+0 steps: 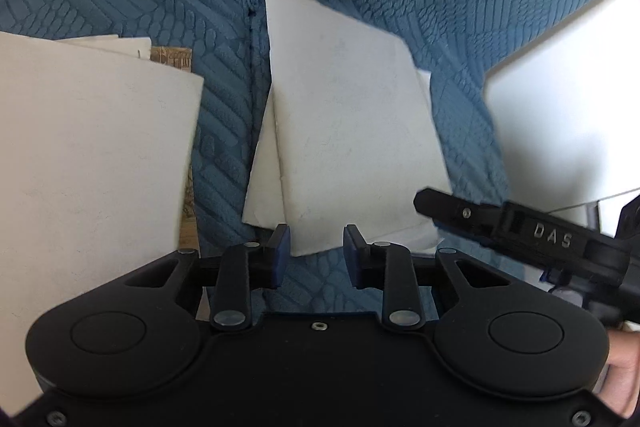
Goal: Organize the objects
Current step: 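Move both tools toward the remaining white paper pile on the cover, then close both tools on the white paper pile edge and lift it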
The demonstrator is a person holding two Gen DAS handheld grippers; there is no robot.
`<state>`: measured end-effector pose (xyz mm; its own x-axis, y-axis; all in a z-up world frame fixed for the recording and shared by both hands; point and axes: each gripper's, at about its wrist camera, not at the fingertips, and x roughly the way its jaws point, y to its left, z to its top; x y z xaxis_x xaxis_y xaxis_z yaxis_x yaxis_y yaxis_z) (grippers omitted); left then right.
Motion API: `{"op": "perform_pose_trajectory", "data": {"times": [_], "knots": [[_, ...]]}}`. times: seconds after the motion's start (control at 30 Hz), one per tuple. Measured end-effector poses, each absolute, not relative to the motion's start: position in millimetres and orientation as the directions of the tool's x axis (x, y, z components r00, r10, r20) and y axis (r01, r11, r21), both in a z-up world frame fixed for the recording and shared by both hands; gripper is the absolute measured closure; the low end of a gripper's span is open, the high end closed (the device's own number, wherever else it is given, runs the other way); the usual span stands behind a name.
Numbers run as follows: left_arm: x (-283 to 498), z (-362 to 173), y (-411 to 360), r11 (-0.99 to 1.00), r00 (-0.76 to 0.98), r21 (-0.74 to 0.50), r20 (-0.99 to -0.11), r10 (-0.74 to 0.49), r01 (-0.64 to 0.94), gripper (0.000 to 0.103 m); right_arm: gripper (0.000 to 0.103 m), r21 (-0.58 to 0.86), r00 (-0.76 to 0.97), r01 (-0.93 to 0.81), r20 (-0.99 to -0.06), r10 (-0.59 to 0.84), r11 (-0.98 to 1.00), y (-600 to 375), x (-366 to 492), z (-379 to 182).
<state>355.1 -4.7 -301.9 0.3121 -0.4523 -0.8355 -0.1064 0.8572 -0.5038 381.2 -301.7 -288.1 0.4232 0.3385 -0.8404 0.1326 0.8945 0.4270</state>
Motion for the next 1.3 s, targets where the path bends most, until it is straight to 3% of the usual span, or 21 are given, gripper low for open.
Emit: {"op": "perform_pose_trajectory", "data": {"times": [0.23, 0.6, 1.1, 1.3], "knots": [[351.6, -299.9, -4.6, 0.855, 0.329, -0.504, -0.834, -0.444, -0.125, 0.073, 0.058, 0.414, 0.437, 0.136, -0.84, 0.32, 0.9, -299.7, 382.2, -298.1], [353.3, -307.1, 5.6, 0.761, 0.359, -0.597, -0.788, -0.5, -0.253, 0.058, 0.059, 0.455, 0.455, 0.173, -0.823, 0.339, 0.873, -305.5, 379.3, -302.3], [352.1, -317.8, 27.9, 0.604, 0.383, -0.737, -0.675, -0.63, -0.304, 0.059, 0.06, 0.554, 0.477, 0.252, -0.785, 0.396, 0.794, -320.2, 375.1, -311.2], [354.4, -322.5, 36.4, 0.501, 0.394, -0.797, -0.603, -0.694, -0.336, 0.06, 0.056, 0.687, 0.517, 0.311, -0.702, 0.49, 0.657, -324.7, 367.4, -315.3]]}}
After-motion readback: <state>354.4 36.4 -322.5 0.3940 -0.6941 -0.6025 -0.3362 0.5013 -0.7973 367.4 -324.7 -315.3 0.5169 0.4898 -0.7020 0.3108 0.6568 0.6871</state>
